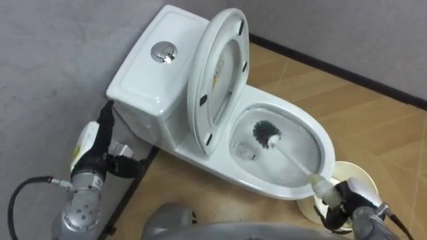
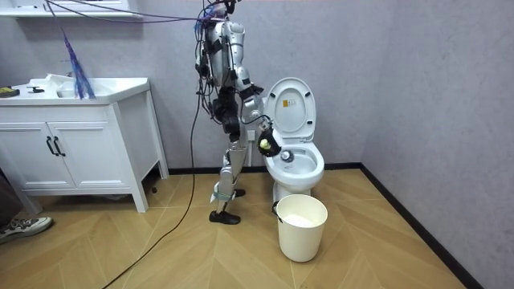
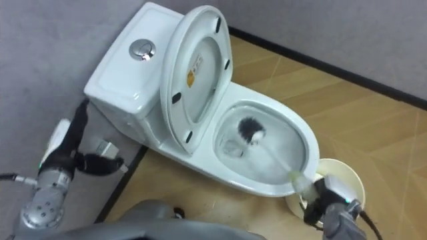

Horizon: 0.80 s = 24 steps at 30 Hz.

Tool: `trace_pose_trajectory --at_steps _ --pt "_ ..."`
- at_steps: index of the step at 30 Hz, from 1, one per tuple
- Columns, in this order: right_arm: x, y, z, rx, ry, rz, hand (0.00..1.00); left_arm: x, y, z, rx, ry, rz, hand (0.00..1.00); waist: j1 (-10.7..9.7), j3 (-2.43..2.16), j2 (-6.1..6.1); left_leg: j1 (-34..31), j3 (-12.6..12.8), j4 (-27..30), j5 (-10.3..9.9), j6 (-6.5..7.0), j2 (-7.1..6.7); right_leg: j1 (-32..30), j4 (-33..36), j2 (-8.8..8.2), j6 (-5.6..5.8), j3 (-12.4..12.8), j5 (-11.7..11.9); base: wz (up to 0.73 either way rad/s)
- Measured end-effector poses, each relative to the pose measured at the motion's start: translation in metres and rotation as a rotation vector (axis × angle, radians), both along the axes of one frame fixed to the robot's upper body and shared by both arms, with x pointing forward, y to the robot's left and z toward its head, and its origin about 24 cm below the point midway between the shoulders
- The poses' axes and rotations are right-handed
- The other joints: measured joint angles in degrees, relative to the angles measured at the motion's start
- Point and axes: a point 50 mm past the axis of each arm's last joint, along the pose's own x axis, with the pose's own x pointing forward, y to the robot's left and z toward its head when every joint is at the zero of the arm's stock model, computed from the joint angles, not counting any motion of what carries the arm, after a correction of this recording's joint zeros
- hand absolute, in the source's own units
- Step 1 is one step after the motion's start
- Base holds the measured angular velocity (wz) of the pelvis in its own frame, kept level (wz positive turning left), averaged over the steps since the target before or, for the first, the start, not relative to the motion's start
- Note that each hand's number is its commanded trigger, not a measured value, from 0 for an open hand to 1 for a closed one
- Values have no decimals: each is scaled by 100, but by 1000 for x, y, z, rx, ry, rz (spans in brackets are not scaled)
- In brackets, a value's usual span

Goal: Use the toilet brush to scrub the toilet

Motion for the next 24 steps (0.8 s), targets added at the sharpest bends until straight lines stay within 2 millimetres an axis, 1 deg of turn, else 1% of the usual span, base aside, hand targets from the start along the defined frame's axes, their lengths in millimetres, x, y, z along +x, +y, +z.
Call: trace_pose_trajectory --at_steps 1,3,4,7,10,12,13,15,16,18,19,20,22,23,24 --pt "-6 1 -2 -5 30 18 100 5 -4 6 13 -47 -15 0 -17 3 4 -3 3 5 -1 -2 6 -1 -2 9 0 6 0 0" --pt "-13 0 -4 -14 67 39 100 13 -7 13 30 -107 -24 0 -8 0 79 -4 14 6 -1 -5 4 1 -3 20 0 37 0 0" --pt "-15 0 -5 -19 82 44 100 17 -8 16 45 -139 -17 0 -16 25 72 -4 25 7 2 -9 3 -3 -4 27 0 84 0 0" --pt "-18 -3 -5 -27 87 43 100 23 -10 21 91 -202 -4 0 -40 29 120 1 43 6 4 -13 5 -13 -5 30 0 126 0 -4" --pt "-17 -4 -4 -33 88 53 100 26 -16 21 124 -227 -19 0 -87 35 112 -3 44 1 7 -18 6 -28 5 30 -1 145 -1 -2" --pt "-17 -6 -3 -43 93 70 100 26 -19 15 121 -217 -28 0 -126 37 111 -23 33 7 8 -18 4 -65 48 22 1 142 -3 3" --pt "-12 -6 -3 -48 87 84 100 27 -21 11 118 -200 -36 0 -177 42 106 -57 18 37 8 -18 4 -90 101 18 6 121 -7 9" --pt "-9 -7 -2 -54 88 88 100 30 -25 6 115 -186 -53 0 -187 64 80 -156 44 105 7 -17 14 -179 126 19 5 123 -8 0" --pt "-6 -9 -1 -61 83 91 100 35 -28 3 113 -178 -67 0 -192 73 113 -245 40 144 8 -16 18 -273 182 16 -9 125 -16 -5" --pt "1 -9 0 -71 73 102 100 41 -32 -1 112 -168 -88 0 -191 82 124 -407 36 222 9 -13 47 -452 286 12 -22 149 -23 0" --pt "9 -10 2 -82 53 120 100 45 -35 -3 114 -162 -102 0 -175 102 146 -537 28 299 9 -9 58 -584 401 6 -36 147 -32 -3" --pt "11 -10 2 -91 45 127 100 48 -35 -4 115 -162 -108 0 -173 115 163 -617 24 327 10 -7 58 -672 463 3 -40 146 -34 -5" --pt "27 -13 7 -125 -3 147 100 55 -37 -7 122 -167 -110 0 -185 164 231 -931 35 499 23 13 105 -1010 766 -41 -79 144 -77 -8" --pt "34 -16 10 -145 -26 156 100 56 -38 -10 124 -170 -112 0 -179 169 264 -1106 48 581 29 26 98 -1250 996 -111 -104 143 -142 -6" --pt "35 -17 11 -152 -33 156 100 57 -39 -11 124 -169 -117 0 -173 171 275 -1192 55 626 34 33 95 -1369 1104 -146 -108 143 -172 -8"
